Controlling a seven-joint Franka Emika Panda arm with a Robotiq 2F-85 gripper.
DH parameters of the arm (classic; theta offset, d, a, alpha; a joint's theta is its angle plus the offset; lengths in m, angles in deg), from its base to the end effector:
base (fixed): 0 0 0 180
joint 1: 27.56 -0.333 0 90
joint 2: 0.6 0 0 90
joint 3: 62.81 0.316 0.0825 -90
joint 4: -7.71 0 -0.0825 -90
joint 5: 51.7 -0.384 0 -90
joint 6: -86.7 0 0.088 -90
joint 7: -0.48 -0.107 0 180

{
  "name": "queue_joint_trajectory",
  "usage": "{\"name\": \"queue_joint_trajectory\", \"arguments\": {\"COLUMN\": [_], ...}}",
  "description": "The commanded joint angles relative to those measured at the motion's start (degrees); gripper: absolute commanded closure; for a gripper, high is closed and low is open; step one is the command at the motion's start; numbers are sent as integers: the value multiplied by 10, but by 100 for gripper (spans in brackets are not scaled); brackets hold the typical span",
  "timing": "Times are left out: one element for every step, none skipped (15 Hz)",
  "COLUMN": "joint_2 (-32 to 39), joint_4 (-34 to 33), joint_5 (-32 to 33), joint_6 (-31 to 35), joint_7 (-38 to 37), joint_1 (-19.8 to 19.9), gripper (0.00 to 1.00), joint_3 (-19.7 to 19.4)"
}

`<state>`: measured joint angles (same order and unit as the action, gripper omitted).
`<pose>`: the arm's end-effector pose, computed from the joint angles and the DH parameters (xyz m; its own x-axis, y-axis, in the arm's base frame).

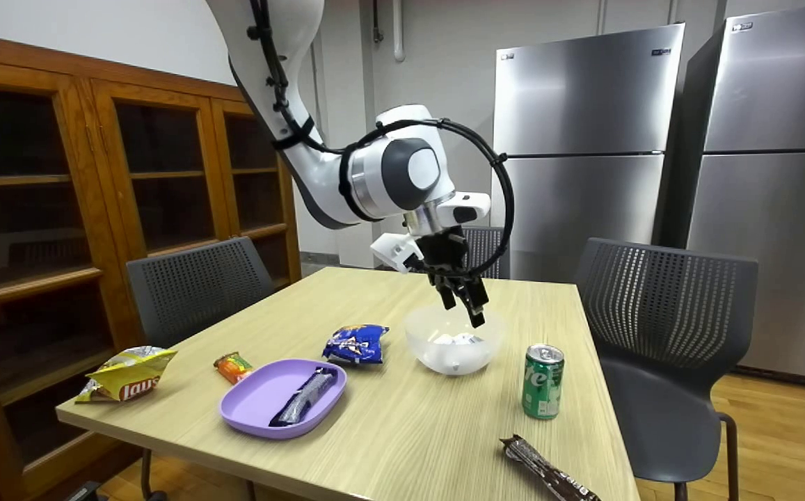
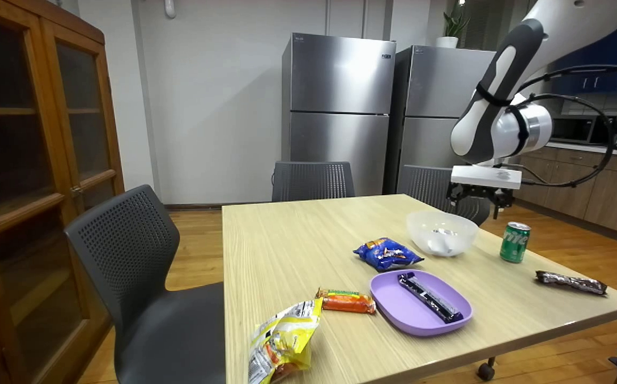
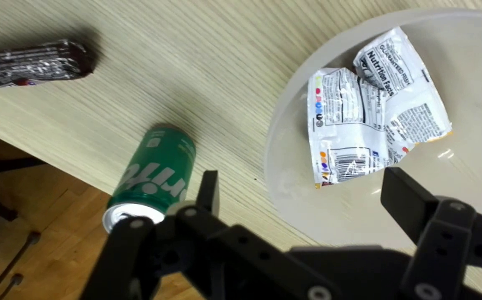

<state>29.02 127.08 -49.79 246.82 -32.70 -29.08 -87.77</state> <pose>0.5622 -0.2345 0.2194 0.6128 -0.7273 0.3090 -0.7771 -0.6256 0.0684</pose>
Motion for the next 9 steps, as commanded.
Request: {"name": "queue_joint_trajectory", "arguments": {"joint_2": [-78, -88, -101, -111, -120, -126, -129, -130, -128], "joint_4": [72, 83, 97, 110, 122, 130, 136, 140, 141], "joint_5": [11, 13, 13, 15, 14, 13, 10, 9, 4], "joint_6": [-26, -33, -42, -46, -53, -62, -73, -82, -94], "joint_7": [15, 1, 1, -4, -6, -10, -17, -23, -27], "joint_1": [0, -4, 0, 1, 5, 9, 13, 18, 26], "gripper": [0, 0, 0, 0, 0, 0, 0, 0, 0], "joint_3": [-13, -23, -24, -29, -30, -32, -32, -31, -27]}}
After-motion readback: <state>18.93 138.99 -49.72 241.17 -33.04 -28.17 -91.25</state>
